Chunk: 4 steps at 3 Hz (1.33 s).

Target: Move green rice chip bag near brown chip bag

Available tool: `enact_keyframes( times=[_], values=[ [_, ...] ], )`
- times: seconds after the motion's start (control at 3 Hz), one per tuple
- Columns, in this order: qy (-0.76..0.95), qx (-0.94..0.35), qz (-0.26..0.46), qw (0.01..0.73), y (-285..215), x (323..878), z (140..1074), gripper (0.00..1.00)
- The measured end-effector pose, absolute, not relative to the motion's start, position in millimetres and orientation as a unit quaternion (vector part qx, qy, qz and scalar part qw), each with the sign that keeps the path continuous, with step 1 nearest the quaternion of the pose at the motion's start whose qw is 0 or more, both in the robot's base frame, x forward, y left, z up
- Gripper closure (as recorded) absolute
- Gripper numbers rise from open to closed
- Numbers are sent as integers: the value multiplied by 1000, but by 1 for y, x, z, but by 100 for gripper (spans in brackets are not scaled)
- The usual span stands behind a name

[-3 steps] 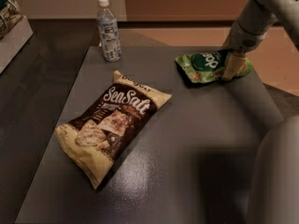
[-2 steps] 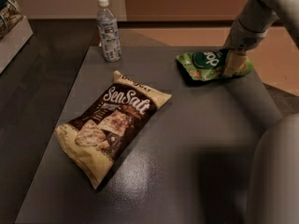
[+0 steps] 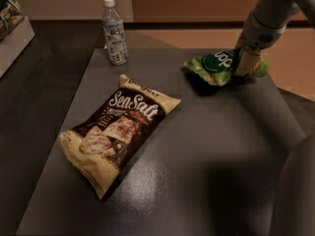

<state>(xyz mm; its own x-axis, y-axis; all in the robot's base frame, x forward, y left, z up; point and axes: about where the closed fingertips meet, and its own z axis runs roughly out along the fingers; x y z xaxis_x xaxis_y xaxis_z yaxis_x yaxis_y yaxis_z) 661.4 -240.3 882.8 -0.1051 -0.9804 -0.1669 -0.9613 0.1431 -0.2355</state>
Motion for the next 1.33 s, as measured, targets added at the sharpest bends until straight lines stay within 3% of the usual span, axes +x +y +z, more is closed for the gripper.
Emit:
enact_keyframes(
  times=[1.0,1.33],
  values=[
    [705,-694,29,139,-158,603,895,100],
    [692,-705,54,145,-133,589,894,84]
  ],
)
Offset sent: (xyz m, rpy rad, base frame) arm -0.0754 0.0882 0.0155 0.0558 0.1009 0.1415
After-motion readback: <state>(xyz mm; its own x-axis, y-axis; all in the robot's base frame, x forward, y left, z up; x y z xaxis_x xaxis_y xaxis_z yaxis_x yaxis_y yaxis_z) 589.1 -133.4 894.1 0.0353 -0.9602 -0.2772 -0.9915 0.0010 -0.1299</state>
